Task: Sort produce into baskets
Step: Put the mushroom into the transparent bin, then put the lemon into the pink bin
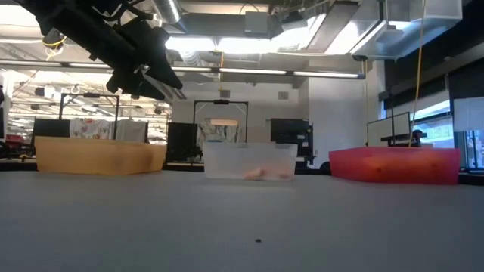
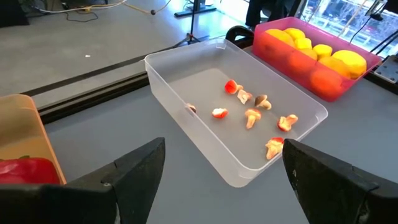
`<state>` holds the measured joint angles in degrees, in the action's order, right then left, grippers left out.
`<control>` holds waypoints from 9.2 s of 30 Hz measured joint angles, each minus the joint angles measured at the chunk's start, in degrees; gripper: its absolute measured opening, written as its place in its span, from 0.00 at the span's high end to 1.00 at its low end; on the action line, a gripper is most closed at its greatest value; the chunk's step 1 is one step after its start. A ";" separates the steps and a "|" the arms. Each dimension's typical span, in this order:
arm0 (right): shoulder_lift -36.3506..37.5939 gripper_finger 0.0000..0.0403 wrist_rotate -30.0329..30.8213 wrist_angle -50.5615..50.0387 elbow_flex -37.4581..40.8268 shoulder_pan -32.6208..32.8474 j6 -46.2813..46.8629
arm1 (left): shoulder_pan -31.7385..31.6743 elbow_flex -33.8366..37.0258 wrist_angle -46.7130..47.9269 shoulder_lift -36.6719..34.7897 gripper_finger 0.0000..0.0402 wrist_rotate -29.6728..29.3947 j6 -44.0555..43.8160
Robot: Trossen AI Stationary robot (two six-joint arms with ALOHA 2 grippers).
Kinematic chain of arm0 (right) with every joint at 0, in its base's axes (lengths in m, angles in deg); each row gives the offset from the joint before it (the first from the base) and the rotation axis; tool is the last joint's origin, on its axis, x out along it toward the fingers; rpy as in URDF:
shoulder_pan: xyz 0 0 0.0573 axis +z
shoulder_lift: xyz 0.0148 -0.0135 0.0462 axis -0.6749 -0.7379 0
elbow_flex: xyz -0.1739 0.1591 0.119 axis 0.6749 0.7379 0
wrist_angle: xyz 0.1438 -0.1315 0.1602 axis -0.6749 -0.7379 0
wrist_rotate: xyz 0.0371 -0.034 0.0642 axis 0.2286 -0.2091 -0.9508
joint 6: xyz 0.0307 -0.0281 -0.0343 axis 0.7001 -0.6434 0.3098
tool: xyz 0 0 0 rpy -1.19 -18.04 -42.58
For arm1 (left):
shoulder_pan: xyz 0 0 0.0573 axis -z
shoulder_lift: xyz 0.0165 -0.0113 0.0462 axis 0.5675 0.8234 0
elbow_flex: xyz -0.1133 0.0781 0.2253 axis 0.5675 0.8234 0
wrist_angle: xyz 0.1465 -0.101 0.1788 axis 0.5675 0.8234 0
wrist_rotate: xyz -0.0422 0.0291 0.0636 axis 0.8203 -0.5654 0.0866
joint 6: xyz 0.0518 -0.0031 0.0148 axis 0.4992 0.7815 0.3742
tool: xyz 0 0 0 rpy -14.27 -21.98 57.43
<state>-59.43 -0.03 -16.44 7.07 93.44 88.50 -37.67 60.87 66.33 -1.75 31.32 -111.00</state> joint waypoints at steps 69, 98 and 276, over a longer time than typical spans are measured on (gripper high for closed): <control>10.50 0.48 0.17 7.83 -5.39 -53.69 -68.21 | 5.05 0.00 -0.02 0.00 0.21 3.04 2.86; 10.75 0.49 -3.21 -6.10 -5.32 -10.61 -12.67 | 5.05 0.00 -0.02 0.00 0.21 2.99 2.67; -2.16 0.45 24.35 20.98 -5.32 -32.27 -73.64 | 36.89 -34.25 44.26 19.63 0.21 18.30 -4.16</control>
<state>-61.59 24.32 4.54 1.74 61.17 14.86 -0.77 26.62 110.59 17.88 49.62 -115.15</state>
